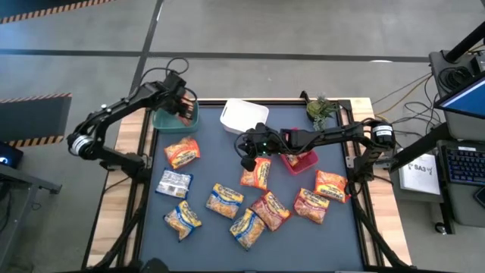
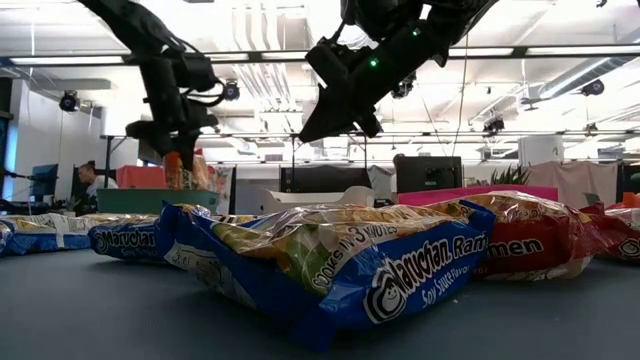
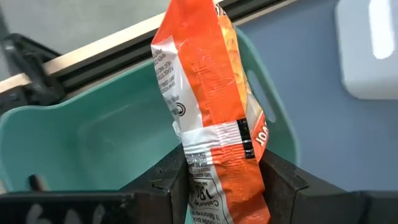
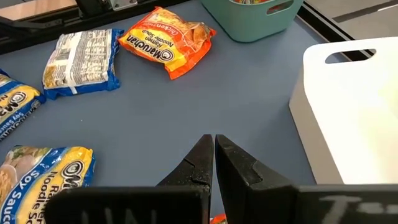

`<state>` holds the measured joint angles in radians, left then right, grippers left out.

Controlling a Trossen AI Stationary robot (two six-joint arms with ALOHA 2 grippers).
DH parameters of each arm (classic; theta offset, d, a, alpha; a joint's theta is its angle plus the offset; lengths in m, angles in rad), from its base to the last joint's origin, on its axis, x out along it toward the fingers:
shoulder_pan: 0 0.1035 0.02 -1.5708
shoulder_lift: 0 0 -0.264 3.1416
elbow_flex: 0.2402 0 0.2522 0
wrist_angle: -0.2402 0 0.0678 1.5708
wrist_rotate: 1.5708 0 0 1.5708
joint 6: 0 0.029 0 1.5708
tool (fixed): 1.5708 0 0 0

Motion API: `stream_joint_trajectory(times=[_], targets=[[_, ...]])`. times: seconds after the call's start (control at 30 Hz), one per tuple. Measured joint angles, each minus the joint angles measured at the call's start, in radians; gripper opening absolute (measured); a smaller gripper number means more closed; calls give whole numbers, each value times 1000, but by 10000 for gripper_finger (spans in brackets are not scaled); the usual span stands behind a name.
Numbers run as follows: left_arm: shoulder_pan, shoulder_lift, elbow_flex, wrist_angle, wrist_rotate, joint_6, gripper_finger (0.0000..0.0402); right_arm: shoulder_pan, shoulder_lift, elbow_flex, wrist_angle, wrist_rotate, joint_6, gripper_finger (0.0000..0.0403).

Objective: Sort Maruchan noodles
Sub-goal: Put the orange noodle pack into the green bin

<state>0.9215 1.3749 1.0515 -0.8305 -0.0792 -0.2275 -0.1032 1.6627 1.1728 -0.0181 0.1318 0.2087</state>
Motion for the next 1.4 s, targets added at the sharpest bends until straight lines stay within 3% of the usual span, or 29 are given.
stream_joint_trajectory(times=[0.53, 1.0, 1.4], targets=[[-2, 97, 0, 63, 18, -9, 138, 0, 0, 0, 0, 0, -1, 9], [-38, 95, 0, 92, 19, -27, 186, -2, 0, 0, 0, 1, -1, 9], [-81, 94, 0, 91, 18, -55, 195, -2, 0, 0, 0, 1, -1, 9]])
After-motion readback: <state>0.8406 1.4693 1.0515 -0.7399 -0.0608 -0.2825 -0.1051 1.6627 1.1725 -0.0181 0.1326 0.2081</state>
